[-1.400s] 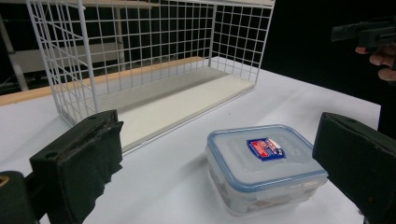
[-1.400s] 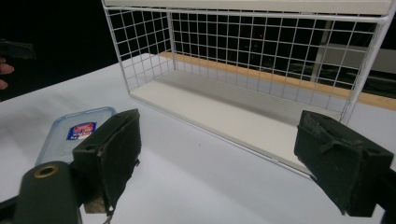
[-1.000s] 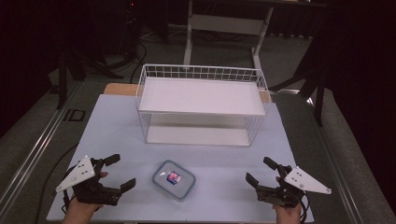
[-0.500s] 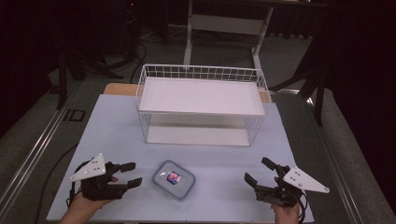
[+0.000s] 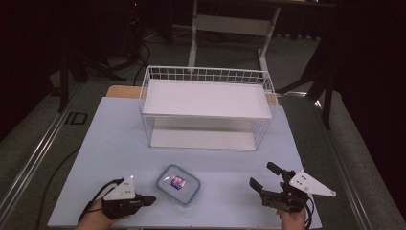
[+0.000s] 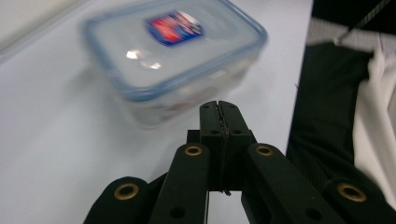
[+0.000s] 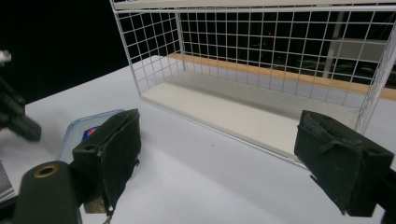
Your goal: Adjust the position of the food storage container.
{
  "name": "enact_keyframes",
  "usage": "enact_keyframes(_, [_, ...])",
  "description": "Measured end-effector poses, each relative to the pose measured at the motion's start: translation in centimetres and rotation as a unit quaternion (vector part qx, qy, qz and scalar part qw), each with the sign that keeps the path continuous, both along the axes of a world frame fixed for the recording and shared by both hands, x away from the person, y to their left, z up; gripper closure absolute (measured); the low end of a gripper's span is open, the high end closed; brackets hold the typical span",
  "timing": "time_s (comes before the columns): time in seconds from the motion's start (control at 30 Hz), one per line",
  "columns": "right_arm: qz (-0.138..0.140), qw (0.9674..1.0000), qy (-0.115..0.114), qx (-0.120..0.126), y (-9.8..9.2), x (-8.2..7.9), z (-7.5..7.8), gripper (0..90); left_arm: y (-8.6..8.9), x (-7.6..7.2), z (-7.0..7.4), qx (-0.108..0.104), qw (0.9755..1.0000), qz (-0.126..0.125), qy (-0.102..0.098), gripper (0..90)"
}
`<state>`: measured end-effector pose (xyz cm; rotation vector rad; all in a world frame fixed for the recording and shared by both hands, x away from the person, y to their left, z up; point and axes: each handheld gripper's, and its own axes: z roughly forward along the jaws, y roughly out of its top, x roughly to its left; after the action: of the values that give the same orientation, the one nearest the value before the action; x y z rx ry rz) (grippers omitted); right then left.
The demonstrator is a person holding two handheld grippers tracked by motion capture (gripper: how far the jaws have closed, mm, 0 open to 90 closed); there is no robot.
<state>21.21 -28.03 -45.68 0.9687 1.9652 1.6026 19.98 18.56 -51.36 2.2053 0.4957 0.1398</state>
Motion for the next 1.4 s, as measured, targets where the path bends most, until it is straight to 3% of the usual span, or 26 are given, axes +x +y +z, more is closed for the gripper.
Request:
enact_keyframes(0.17, [0.0, 1.0, 0.0, 0.002, -0.2, 0.0, 0.0, 14.7, -1.8, 0.1, -0.7, 0.018, 0.9997, -0.015, 0.008, 90.0])
enact_keyframes(0.3, [-0.002, 1.0, 0.0, 0.003, -0.2, 0.0, 0.0, 14.7, -3.1, 0.2, -0.9, 0.027, 0.9992, -0.029, 0.001, 90.0])
enact_keyframes(0.43, [-0.003, 0.9999, 0.005, 0.01, -0.4, 0.1, 0.0, 14.7, -5.4, 0.3, -1.3, 0.04, 0.9979, -0.05, 0.002, 90.0])
enact_keyframes(0.53, [-0.004, 0.9999, 0.005, 0.012, -0.6, 0.1, 0.0, 14.7, -6.5, 0.5, -1.8, 0.058, 0.9967, -0.056, 0.004, 90.0])
enact_keyframes(0.77, [-0.003, 0.9999, 0.004, 0.016, -0.7, 0.1, 0.0, 14.7, -7.8, 1.0, -2.0, 0.07, 0.9963, -0.05, -0.002, 90.0])
enact_keyframes(1.23, [-0.002, 0.9998, 0.002, 0.017, -0.8, 0.0, 0.2, 14.7, -11.1, 3.0, -1.9, 0.05, 0.9984, -0.026, 0.006, 90.0])
enact_keyframes(1.27, [-0.001, 0.9998, 0.002, 0.018, -0.8, 0.0, 0.2, 14.7, -11.3, 3.2, -1.9, 0.041, 0.9988, -0.024, 0.014, 90.0])
enact_keyframes(1.4, [0.001, 0.9998, 0.004, 0.017, -0.8, 0.0, 0.2, 14.7, -11.5, 2.9, -1.5, 0.035, 0.9989, -0.026, 0.017, 90.0])
